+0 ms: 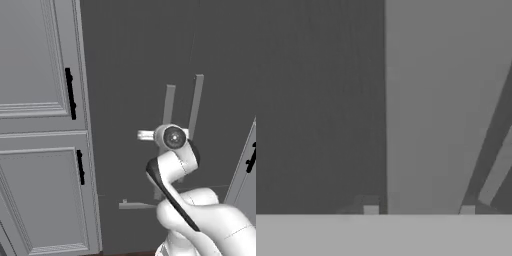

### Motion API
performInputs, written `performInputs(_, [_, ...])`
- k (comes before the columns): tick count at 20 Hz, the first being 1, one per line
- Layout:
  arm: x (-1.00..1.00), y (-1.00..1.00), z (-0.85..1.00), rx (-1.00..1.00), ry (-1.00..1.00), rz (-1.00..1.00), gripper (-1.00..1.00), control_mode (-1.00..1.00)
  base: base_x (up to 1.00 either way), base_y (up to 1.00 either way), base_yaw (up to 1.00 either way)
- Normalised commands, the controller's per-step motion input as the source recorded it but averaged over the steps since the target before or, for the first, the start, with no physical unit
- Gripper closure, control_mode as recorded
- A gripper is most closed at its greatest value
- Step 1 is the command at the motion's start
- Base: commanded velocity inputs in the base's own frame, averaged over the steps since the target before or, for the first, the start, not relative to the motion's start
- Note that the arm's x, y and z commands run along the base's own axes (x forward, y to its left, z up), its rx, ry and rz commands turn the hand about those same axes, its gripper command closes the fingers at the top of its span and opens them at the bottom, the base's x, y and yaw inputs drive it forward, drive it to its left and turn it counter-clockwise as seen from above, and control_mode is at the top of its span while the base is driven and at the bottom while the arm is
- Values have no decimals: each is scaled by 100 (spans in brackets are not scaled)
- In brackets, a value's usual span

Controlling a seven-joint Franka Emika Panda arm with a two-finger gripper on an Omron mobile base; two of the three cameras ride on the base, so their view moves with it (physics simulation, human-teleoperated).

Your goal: Grab a lemon wedge from the fridge and one ice cube from the ice bowl, and put them in the glass of lemonade.

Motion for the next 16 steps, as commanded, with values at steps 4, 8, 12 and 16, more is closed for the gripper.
performInputs(4, [-100, 100, 41, 15, 9, 0, 100, -100, 0, 0, 0])
performInputs(8, [-100, 100, 33, 18, 4, 0, 100, -100, 0, 0, 0])
performInputs(12, [-100, 100, 24, 18, 1, 0, 100, -100, 0, 0, 0])
performInputs(16, [-96, 100, 8, 15, 0, 0, 100, -100, 0, 0, 0])
